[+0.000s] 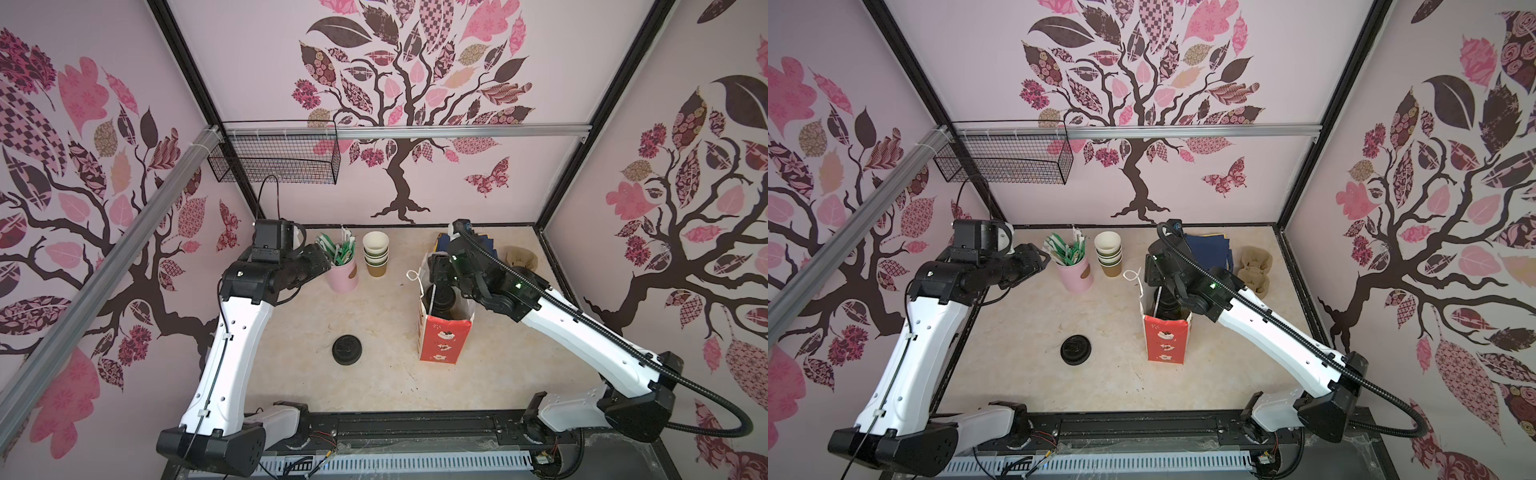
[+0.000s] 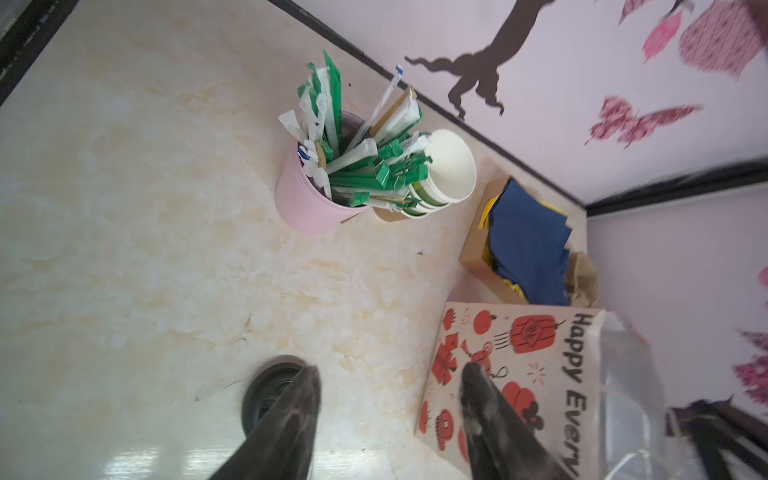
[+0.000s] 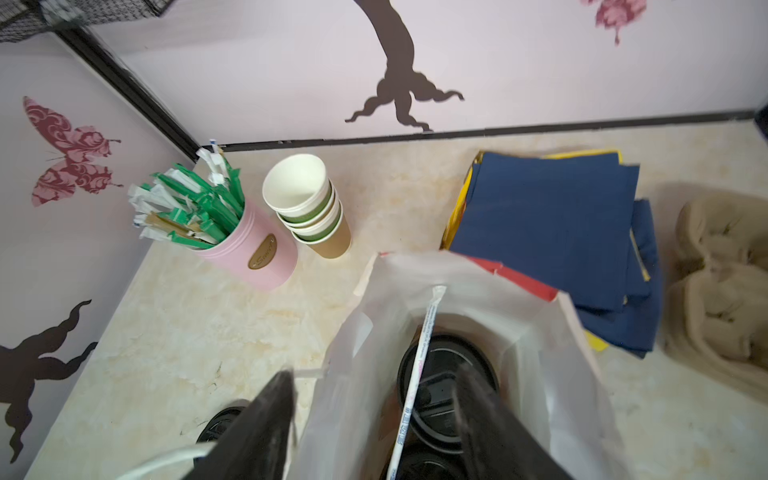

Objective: Pack the takeout coffee
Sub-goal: 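Lower the white straw into the bag with the right gripper while left gripper withdraws, then pull a green wrapped straw from the pink cup with the left gripper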

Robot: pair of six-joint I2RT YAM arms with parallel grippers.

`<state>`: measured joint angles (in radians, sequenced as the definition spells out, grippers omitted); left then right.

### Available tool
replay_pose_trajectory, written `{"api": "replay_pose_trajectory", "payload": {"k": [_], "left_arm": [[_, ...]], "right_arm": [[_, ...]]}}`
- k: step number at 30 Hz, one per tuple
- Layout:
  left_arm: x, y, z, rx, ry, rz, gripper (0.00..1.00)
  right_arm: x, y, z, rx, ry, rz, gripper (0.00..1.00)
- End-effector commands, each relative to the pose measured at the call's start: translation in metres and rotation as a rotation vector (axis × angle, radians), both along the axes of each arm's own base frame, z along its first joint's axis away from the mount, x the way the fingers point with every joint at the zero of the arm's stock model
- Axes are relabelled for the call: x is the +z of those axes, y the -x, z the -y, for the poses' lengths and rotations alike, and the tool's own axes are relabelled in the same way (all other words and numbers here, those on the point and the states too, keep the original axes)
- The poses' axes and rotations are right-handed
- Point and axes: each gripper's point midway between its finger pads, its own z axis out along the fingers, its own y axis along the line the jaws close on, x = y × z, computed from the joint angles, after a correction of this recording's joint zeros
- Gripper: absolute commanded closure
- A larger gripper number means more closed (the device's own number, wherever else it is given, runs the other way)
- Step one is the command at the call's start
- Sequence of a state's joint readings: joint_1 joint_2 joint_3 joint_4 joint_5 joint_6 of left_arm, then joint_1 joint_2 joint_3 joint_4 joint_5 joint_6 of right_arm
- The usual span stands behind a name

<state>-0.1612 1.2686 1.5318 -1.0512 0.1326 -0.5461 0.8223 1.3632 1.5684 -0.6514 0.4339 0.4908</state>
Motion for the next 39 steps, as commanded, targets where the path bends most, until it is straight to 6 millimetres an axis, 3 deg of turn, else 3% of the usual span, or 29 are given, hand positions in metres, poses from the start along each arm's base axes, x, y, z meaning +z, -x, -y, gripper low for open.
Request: {"api": "replay_pose_trajectory", "payload": {"k": [1, 4, 7, 12, 19, 26, 33, 39], "left_arm": [[-0.027, -0.021, 0.012, -0.077, -0.083, -0.019, 0.51], [-0.048, -0.038, 0.003, -0.021, -0.138, -0.059, 0.59], [-0.06, -0.058, -0.004, 0.023, -0.15, -0.049, 0.65], [-0.076, -0.084, -0.003, 0.057, -0.117, -0.038, 0.66], [-0.095, -0.111, 0.0, 0.064, -0.074, -0.01, 0.66], [-0.107, -0.126, 0.005, 0.051, -0.07, -0.026, 0.74], [-0.116, -0.122, 0.0, 0.057, -0.102, -0.06, 0.97], [-0.087, -0.115, -0.006, 0.068, -0.153, -0.011, 1.0]], "right_arm": [[0.062, 0.012, 0.022, 0.001, -0.005, 0.11, 0.32], [0.087, 0.019, 0.039, -0.021, 0.019, 0.174, 0.33], [0.096, 0.026, 0.052, -0.038, 0.034, 0.205, 0.34], [0.095, 0.034, 0.067, -0.07, 0.031, 0.203, 0.34], [0.089, 0.039, 0.071, -0.076, 0.013, 0.18, 0.37], [0.086, 0.038, 0.069, -0.075, 0.018, 0.17, 0.37], [0.089, 0.038, 0.071, -0.082, 0.025, 0.181, 0.37], [0.093, 0.038, 0.073, -0.085, 0.025, 0.188, 0.37]]}}
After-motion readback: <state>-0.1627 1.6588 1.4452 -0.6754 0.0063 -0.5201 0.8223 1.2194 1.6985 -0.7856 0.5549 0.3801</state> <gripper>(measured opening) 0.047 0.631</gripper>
